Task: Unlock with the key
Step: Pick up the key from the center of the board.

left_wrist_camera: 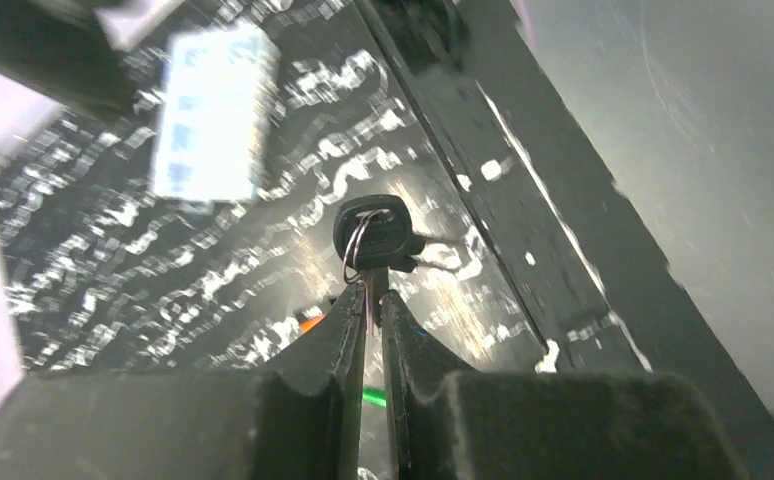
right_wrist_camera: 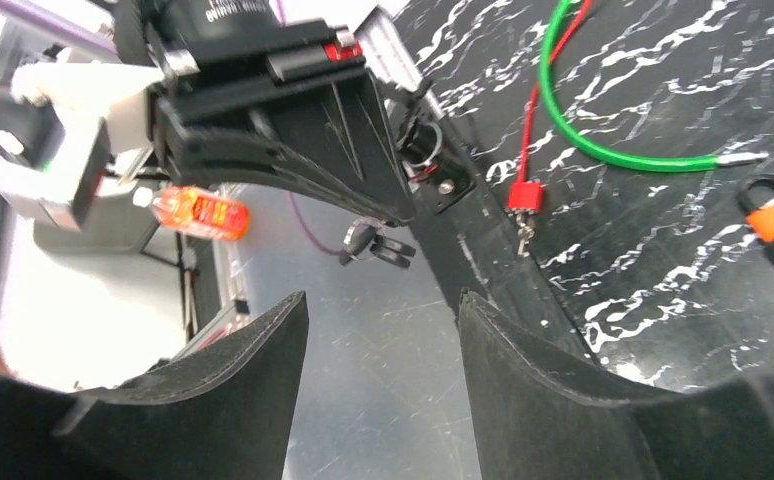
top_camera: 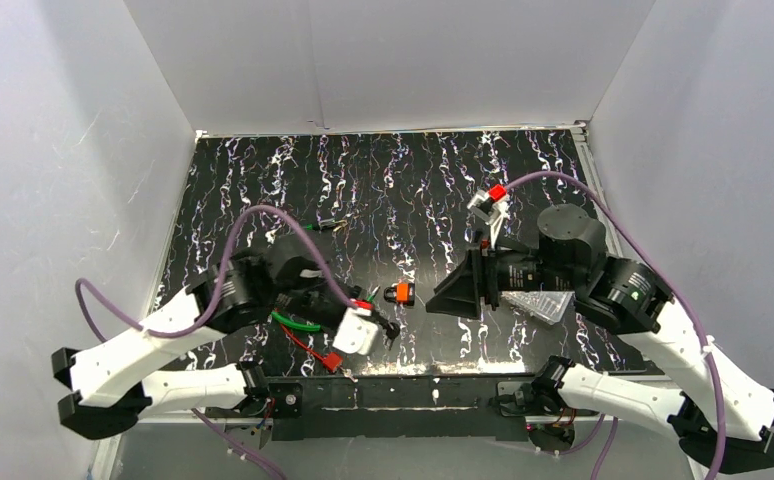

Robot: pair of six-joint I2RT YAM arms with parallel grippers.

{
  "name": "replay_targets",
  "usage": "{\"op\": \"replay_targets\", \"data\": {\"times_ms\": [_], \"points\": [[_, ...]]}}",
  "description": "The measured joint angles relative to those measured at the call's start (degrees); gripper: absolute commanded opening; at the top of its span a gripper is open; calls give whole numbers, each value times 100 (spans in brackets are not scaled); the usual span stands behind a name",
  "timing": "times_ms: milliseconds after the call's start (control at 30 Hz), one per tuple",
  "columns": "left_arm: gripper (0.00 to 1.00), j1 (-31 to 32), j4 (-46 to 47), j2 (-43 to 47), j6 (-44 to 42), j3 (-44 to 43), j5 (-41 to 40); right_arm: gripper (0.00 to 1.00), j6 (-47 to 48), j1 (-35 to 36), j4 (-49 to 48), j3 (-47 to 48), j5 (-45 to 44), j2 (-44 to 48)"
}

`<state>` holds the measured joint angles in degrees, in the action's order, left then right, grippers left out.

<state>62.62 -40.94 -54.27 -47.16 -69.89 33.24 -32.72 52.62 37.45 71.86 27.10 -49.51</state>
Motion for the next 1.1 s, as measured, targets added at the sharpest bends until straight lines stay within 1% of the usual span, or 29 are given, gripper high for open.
{"op": "replay_targets", "data": {"times_ms": [100,267,400,533,633,767,900,967,1100], "points": [[0,31,-1032,-592,-570,-364,-280,64,-20,0,-37,-198,-413,280],[0,132,-2388,-1223,-1193,-537,-1140,64,-147,0,-215,-1064,-1084,927],[0,648,-3171,-1415,-1443,-923,-2019,64,-212,0,-462,-1583,-1412,964],[0,1140,-4022,-1752,-1420,-1641,-2702,64,-286,0,-890,-1947,-1616,724],[0,1308,-4348,-2103,-1104,-2024,-3189,64,-351,0,-1321,-2264,-1741,652],[0,1387,-4448,-2517,-836,-2250,-3625,64,-482,-9,-2081,-2748,-1800,751],[0,1664,-4449,-2726,-471,-2369,-4172,60,-579,-59,-2709,-3050,-1763,751],[0,1863,-4435,-2782,-350,-2308,-4607,59,-605,-89,-2985,-3054,-1752,638],[0,2374,-4461,-2605,-440,-1565,-5714,60,-606,-144,-3382,-3052,-1775,425]]}}
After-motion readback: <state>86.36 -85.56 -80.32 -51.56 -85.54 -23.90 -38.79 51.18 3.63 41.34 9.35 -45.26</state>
